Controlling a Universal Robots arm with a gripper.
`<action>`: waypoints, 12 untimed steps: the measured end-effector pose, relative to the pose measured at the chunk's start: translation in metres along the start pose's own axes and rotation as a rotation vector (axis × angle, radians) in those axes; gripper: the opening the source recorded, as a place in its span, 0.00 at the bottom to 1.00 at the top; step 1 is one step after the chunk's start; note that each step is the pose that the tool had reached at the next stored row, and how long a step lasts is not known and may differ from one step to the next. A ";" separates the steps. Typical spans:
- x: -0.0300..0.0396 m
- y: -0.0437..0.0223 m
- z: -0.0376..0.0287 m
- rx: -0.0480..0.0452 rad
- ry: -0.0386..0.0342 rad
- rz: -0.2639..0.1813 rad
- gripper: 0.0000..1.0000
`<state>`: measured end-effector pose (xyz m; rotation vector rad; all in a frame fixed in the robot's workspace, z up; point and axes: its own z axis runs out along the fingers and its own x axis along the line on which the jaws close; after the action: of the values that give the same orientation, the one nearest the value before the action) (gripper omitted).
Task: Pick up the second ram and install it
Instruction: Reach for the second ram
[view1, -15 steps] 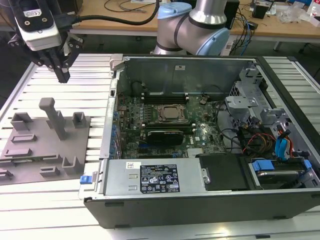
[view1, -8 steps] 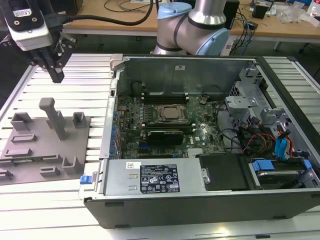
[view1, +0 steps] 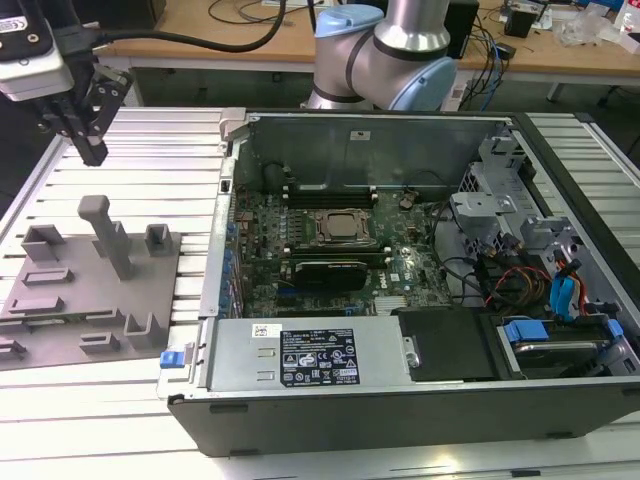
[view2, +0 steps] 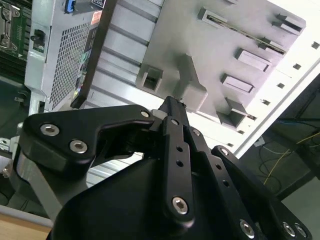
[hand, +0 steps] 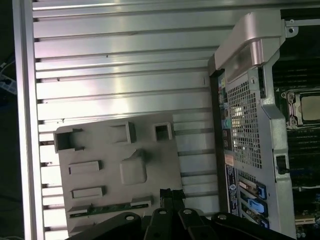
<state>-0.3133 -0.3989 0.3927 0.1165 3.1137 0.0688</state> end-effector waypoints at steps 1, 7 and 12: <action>0.0032 -0.0002 -0.0001 -0.0001 0.0000 0.000 0.11; 0.0179 -0.0013 -0.0004 -0.0001 0.0000 0.000 0.11; 0.0273 -0.0020 -0.0006 0.0000 0.0000 0.000 0.11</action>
<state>-0.3407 -0.3989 0.3926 0.1165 3.1137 0.0688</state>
